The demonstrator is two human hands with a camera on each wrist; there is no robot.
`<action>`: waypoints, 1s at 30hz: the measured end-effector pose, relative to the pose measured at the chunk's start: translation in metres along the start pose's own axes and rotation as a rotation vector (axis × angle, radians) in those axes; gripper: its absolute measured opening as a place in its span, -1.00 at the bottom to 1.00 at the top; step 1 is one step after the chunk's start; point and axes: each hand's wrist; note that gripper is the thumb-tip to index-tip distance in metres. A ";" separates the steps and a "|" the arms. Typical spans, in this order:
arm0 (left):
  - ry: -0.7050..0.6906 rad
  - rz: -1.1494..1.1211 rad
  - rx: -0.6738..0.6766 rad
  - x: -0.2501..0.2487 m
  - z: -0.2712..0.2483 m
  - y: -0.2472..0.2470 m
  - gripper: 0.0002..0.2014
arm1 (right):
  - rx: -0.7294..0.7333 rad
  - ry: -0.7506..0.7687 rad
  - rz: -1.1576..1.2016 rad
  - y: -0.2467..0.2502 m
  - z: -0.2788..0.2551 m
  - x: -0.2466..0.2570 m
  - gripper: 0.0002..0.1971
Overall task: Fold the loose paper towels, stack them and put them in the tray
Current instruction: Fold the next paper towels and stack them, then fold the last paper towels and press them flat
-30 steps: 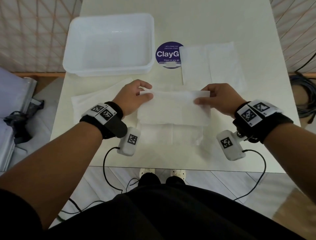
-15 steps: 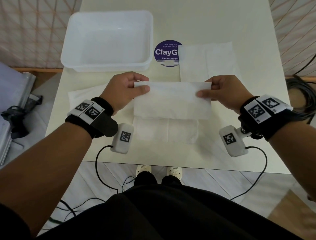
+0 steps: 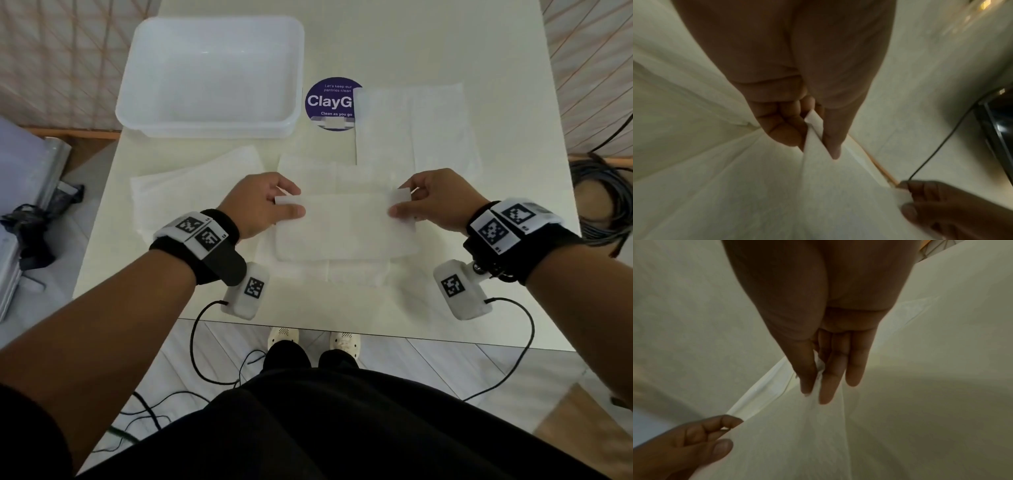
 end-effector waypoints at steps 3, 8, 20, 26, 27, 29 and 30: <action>-0.008 0.221 -0.013 0.007 0.008 -0.016 -0.67 | -0.022 -0.004 -0.192 -0.009 0.003 -0.002 -0.66; -0.030 0.496 -0.044 0.003 0.011 -0.028 -0.60 | -0.059 -0.025 -0.410 -0.020 0.002 -0.004 -0.60; -0.321 0.961 0.216 0.005 -0.007 -0.093 -0.25 | 0.228 0.281 -0.861 -0.083 -0.023 -0.001 -0.38; -0.373 1.039 0.192 0.024 -0.005 -0.090 -0.23 | 0.185 0.259 -0.827 -0.079 -0.023 -0.033 -0.21; -0.366 1.038 0.190 0.026 -0.004 -0.088 -0.21 | 0.177 0.249 -0.824 -0.076 -0.023 -0.038 -0.15; -0.351 1.032 0.184 0.033 -0.006 -0.081 -0.19 | 0.169 0.228 -0.822 -0.070 -0.026 -0.047 -0.09; -0.343 1.032 0.182 0.037 -0.008 -0.077 -0.18 | 0.166 0.218 -0.821 -0.067 -0.028 -0.050 -0.07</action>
Point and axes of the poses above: each hand's wrist, its own z-axis towards the middle knuckle, its own y-axis out of the back of the hand, x = y × z, and after that the axes turned 2 degrees about y, right-handed
